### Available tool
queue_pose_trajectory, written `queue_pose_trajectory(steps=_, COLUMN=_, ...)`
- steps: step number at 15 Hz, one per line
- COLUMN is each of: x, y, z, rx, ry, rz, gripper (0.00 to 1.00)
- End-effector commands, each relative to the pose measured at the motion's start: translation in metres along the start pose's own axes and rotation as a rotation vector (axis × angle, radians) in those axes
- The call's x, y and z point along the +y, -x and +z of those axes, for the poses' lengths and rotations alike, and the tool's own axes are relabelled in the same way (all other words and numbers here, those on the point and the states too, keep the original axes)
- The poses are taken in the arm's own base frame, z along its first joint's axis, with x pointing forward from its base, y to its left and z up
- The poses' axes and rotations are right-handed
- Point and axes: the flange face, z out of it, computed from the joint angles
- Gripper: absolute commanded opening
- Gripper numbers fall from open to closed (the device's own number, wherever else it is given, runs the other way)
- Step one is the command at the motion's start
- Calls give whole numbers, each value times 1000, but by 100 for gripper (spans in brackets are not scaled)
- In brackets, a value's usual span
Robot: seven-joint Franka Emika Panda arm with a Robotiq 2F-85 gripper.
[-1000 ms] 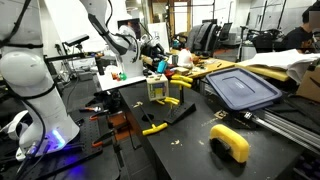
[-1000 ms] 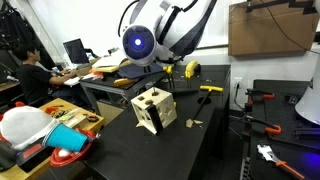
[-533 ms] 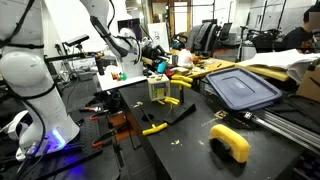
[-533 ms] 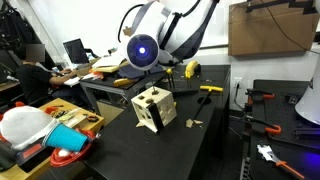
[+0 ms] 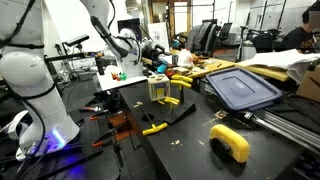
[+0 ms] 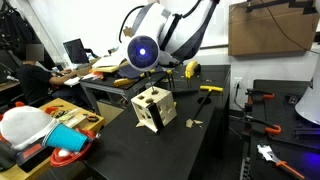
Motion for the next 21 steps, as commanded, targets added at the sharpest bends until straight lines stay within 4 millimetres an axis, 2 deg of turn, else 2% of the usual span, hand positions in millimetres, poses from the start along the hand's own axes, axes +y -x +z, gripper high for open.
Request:
queue_pose_trajectory(steps=1, x=3, y=-2, z=0, rx=21, ry=10, rz=31, gripper=97)
queue_pose_trajectory(steps=2, x=3, y=-2, z=0, rx=21, ry=9, rz=31, gripper=100)
queue_pose_trajectory(steps=7, x=-1, y=-2, z=-1, rx=13, ry=-68, rz=5, gripper=100)
queue_pose_trajectory(steps=13, x=-18, y=5, z=-3, rx=-141, ry=-372, rz=97, gripper=100)
queue_pose_trajectory(steps=14, x=28, y=6, z=-30, rx=-166, ry=-404, rz=134, gripper=100)
queue_pose_trajectory(steps=15, x=37, y=4, z=-28, rx=-200, ry=-454, rz=176, gripper=100)
queue_pose_trajectory(steps=17, x=70, y=-5, z=-41, rx=-245, ry=-555, rz=269, gripper=100)
queue_pose_trajectory(steps=21, x=161, y=-10, z=-66, rx=-322, ry=-755, rz=471, gripper=100)
